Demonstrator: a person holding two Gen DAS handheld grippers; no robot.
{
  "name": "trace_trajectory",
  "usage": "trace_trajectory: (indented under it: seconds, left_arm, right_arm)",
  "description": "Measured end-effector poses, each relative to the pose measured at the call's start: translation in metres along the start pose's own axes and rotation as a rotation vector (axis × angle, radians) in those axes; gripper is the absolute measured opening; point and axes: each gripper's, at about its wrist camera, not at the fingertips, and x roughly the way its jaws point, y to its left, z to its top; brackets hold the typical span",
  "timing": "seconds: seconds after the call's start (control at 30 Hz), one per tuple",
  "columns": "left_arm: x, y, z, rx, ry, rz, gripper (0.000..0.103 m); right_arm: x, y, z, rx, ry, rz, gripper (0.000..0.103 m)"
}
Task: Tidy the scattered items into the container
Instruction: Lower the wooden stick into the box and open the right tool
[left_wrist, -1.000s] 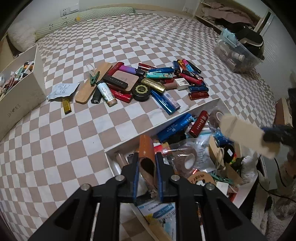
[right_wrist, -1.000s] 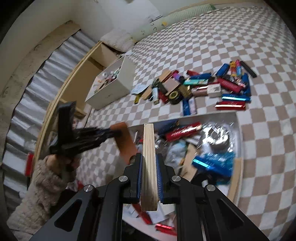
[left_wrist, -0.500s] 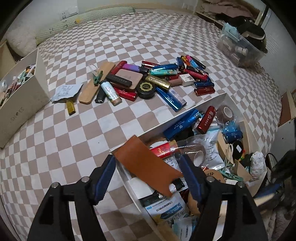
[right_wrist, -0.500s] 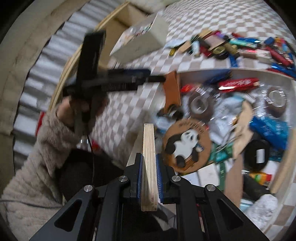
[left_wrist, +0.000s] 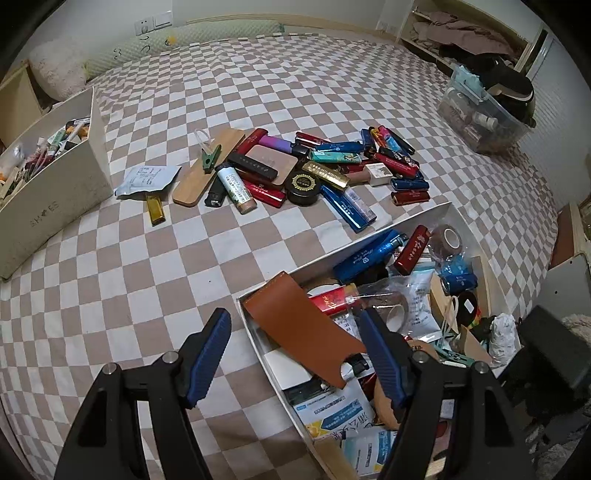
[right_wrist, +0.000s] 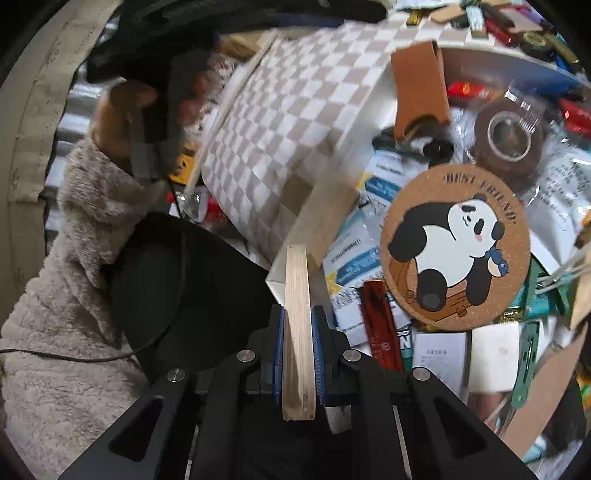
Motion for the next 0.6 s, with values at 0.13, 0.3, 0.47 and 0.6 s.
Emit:
trace_trajectory:
  seconds: [0.13,0.3,0.47,0.6]
  left_arm:
    - [-0.002,0.004,0.002,0.001,-0.008,0.031,0.072]
    - [-0.005,0.014,0.006,-0.03,-0.014,0.055,0.072]
    - [-0.003,0.019,0.01,-0.034,-0.009,0.111,0.072]
    - [0.002,0.02,0.012,-0.014,0.003,0.177,0.072]
  right_arm:
    - [0.01,-0.004,0.002,-0.038,0.024,-0.088,0.022]
    - [0.018,-0.003,0.001,-0.047,0.02,-0.147,0.026]
    - [0.004,-0.003,0.003,-0.025,-0.066,-0.209,0.075]
    - [0.0,-0.005,0.004,-0.005,-0.089,-0.217,0.075]
